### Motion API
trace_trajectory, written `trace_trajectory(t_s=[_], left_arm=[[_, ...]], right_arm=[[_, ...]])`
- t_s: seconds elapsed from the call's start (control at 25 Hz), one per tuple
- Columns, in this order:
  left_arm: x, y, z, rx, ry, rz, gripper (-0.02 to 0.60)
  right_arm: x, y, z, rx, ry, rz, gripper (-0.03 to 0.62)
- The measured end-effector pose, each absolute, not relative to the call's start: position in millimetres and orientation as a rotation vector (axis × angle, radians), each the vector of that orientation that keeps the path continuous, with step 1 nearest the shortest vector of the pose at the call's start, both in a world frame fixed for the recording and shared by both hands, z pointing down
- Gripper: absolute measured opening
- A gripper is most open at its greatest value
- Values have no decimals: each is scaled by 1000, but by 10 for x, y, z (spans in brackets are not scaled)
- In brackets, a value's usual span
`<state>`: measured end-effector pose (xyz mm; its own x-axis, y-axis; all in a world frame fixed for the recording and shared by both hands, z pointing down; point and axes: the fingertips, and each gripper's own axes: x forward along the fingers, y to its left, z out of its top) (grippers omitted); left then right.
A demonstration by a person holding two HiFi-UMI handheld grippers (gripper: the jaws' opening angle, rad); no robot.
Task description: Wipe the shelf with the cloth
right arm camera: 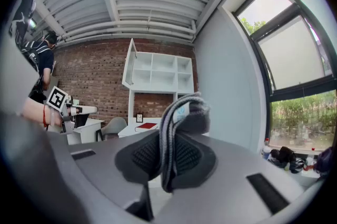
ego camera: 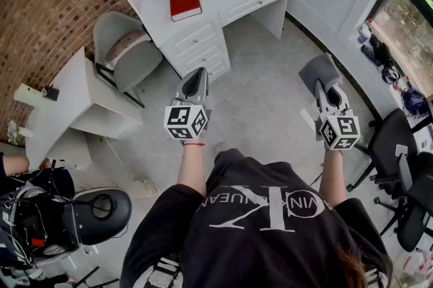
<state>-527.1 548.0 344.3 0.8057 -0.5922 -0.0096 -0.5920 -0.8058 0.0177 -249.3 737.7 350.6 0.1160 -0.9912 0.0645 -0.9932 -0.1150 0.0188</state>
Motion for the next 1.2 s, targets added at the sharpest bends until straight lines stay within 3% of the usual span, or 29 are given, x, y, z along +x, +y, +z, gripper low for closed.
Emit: trace_trajectory(t_s=[0.56, 1.2], left_arm=[[-4663, 4886, 3610, 2966, -916, 7, 11], [-3753, 3578, 3684, 2932, -873, 41, 11]], right_arm=[[-2026, 6884, 3659, 2321, -2006, 91, 44], [-1202, 5590, 3694, 2302, -2015, 175, 44]])
